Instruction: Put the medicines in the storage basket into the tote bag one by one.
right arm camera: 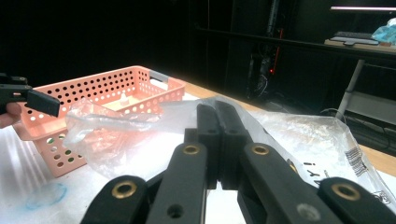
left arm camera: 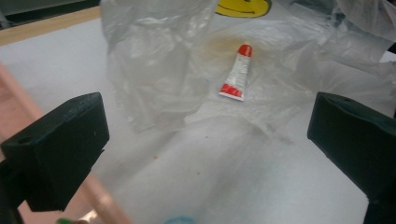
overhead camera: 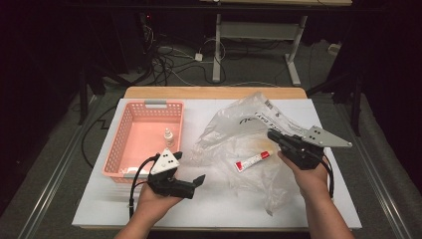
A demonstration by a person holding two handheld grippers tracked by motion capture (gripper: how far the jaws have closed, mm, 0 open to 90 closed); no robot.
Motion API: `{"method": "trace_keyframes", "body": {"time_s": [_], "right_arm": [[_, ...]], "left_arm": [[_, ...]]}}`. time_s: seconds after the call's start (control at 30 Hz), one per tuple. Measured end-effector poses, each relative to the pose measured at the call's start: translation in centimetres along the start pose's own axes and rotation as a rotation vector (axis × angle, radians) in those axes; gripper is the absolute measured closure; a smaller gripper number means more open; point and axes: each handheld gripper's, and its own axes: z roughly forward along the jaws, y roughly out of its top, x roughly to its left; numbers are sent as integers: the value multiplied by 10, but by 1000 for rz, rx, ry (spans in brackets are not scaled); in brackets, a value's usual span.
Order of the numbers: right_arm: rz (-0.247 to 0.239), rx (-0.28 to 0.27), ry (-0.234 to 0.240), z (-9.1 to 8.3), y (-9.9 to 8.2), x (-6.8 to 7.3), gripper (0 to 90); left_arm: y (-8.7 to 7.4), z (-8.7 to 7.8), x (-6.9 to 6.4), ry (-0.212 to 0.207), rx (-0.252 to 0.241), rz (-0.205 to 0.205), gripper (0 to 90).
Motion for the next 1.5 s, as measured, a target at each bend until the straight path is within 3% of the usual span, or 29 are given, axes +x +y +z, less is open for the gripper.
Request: {"method": "trace_keyframes", "body": {"time_s": [0.33, 0.87, 1.13, 1.37, 1.5], "right_arm": [[-2, 1, 3, -1, 0, 1, 900], [0, -3, -4, -4, 1, -2, 900], [4, 10, 0, 0, -2, 0, 900], [0, 12, -1, 0, -2, 0, 900], [-8, 12, 0, 1, -2, 0, 900]], "left_arm": [[-9, -19, 27, 117, 10, -27, 0], [-21, -52, 69, 263, 9, -130, 0], [-28, -64, 86, 304, 20, -182, 0], [-31, -65, 90, 331, 26, -198, 0], [-31, -64, 91, 324, 40, -202, 0]]}}
